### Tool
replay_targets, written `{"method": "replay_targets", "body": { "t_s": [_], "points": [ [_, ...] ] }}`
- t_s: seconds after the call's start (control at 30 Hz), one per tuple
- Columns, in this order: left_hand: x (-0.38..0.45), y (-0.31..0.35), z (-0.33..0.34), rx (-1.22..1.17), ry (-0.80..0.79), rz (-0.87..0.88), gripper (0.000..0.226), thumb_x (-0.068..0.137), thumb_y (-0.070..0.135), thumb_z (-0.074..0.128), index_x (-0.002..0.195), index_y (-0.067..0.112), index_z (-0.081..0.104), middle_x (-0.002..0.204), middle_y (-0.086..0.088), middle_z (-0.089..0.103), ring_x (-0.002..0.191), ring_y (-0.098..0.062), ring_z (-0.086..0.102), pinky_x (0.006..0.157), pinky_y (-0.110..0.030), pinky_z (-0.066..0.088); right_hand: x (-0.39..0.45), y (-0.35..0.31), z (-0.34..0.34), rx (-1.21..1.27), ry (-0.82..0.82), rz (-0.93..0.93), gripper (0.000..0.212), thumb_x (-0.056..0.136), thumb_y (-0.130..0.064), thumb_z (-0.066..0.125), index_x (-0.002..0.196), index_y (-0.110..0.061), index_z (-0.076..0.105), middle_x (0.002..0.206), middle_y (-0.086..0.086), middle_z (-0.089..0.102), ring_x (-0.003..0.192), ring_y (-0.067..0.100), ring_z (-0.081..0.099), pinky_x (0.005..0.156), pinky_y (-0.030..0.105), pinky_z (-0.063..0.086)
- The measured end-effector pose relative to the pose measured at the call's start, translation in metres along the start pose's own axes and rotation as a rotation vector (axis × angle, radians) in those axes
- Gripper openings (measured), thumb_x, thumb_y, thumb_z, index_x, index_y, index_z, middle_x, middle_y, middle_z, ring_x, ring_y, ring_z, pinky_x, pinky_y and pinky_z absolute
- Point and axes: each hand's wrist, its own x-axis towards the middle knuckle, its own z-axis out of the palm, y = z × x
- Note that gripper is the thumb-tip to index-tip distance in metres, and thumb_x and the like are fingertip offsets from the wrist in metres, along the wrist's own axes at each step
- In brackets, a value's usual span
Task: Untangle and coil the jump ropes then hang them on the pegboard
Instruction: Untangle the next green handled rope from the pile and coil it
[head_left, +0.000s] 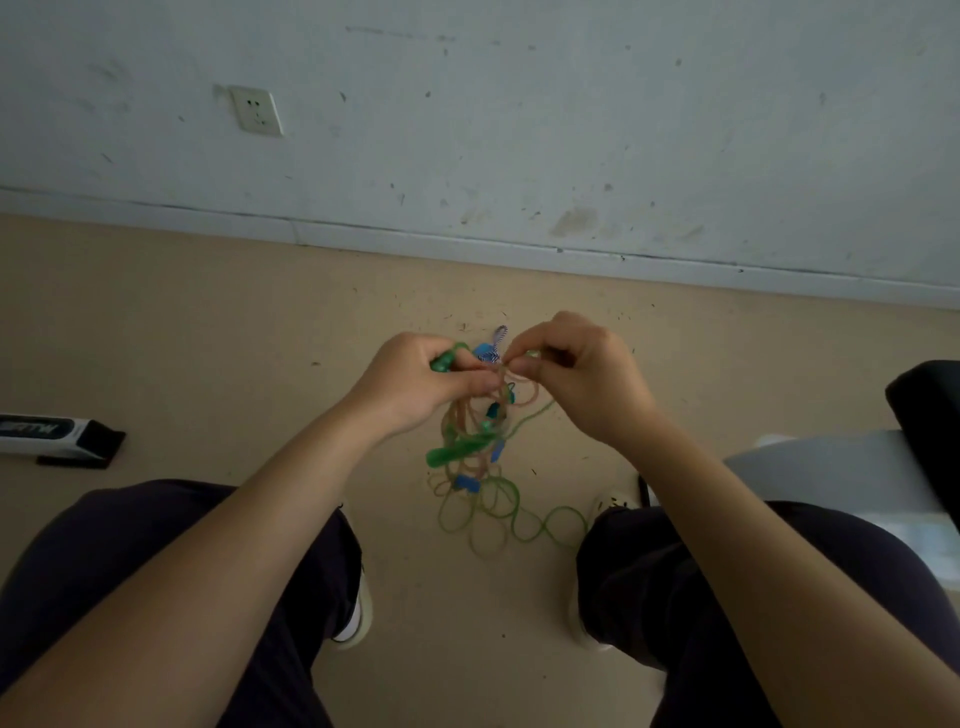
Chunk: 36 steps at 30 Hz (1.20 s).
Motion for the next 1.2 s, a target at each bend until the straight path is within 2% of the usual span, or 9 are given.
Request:
{"method": "replay_targets", "body": {
  "t_s": [0.13,0.3,0.37,0.47,0.6,0.7,0.9,1.0,1.2],
  "points": [
    [0.001,0.001,-0.003,-0.114,0.152,-0.097,0.013,0.083,0.032,0.080,0.082,0.022,0.073,0.048,0.021,0.061,0.037,0.006,0.049,0.040,-0.006,0.034,0.002,0.005,-0.006,0.095,0.100,0.112,0.008,0.081,-0.011,0.077,0.087,-0.017,0.077,0.079,0.002,0.056,0.066,0.005,0.045,0.062,0.014,0.038],
    [0.006,-0.004,-0.015,-0.239,0.436,-0.309,0.020,0.092,0.036,0.071,0.095,0.016,0.072,0.054,0.007,0.054,0.053,-0.013,0.047,0.057,-0.027,0.040,0.005,0.015,-0.026,0.164,0.275,0.326,0.009,0.087,-0.019,0.073,0.081,-0.027,0.071,0.086,-0.003,0.070,0.078,0.009,0.063,0.075,0.024,0.055],
    [0.007,-0.004,-0.018,-0.363,0.384,-0.275,0.018,0.094,0.031,0.069,0.091,0.013,0.071,0.066,-0.005,0.054,0.048,-0.013,0.042,0.056,-0.030,0.039,0.006,0.016,-0.030,0.187,0.273,0.385,0.007,0.090,-0.019,0.068,0.085,-0.023,0.068,0.083,-0.004,0.069,0.072,0.006,0.063,0.071,0.024,0.054],
    [0.006,-0.003,-0.016,-0.529,0.139,-0.145,0.021,0.095,0.024,0.066,0.078,0.014,0.071,0.083,-0.015,0.056,0.040,-0.008,0.039,0.048,-0.026,0.038,0.004,0.010,-0.025,0.287,0.041,0.395,0.004,0.093,-0.010,0.060,0.096,-0.013,0.062,0.086,0.005,0.071,0.072,0.014,0.066,0.071,0.028,0.053],
    [0.004,-0.004,-0.005,-0.406,0.046,-0.130,0.023,0.092,0.028,0.069,0.070,0.021,0.073,0.058,0.000,0.056,0.040,-0.007,0.039,0.046,-0.025,0.036,0.000,-0.004,-0.010,0.519,-0.213,0.406,0.019,0.089,-0.004,0.063,0.106,-0.004,0.055,0.086,0.016,0.073,0.063,0.019,0.061,0.060,0.027,0.052],
    [0.002,-0.002,0.002,-0.329,0.049,-0.145,0.022,0.086,0.036,0.077,0.080,0.017,0.068,0.048,0.009,0.052,0.040,-0.007,0.040,0.045,-0.025,0.034,-0.001,-0.007,0.002,0.488,-0.319,0.428,0.026,0.086,-0.020,0.072,0.101,-0.010,0.053,0.069,0.004,0.067,0.052,0.011,0.051,0.049,0.022,0.041],
    [0.002,-0.002,-0.004,-0.038,0.067,-0.168,0.044,0.063,0.053,0.089,0.075,0.019,0.064,0.054,0.018,0.064,0.046,0.006,0.057,0.043,-0.009,0.038,0.004,0.002,0.003,0.120,-0.142,0.338,0.035,0.077,-0.032,0.081,0.079,-0.022,0.048,0.049,-0.013,0.053,0.039,-0.001,0.041,0.039,0.008,0.030],
    [0.003,-0.003,-0.012,0.022,0.161,-0.140,0.046,0.066,0.054,0.087,0.064,0.016,0.060,0.054,0.014,0.064,0.047,0.003,0.055,0.050,-0.014,0.040,0.006,0.008,-0.008,0.025,-0.053,0.345,0.036,0.074,-0.043,0.081,0.078,-0.023,0.051,0.058,-0.009,0.049,0.046,0.003,0.037,0.042,0.012,0.030],
    [0.004,-0.004,-0.007,-0.118,0.283,-0.249,0.041,0.078,0.055,0.077,0.076,0.014,0.073,0.057,0.007,0.070,0.030,0.002,0.042,0.034,-0.012,0.031,0.007,0.011,-0.013,0.038,-0.066,0.316,0.010,0.088,-0.034,0.071,0.085,-0.025,0.072,0.039,-0.017,0.047,0.036,0.003,0.038,0.040,0.009,0.027]
  ]
}}
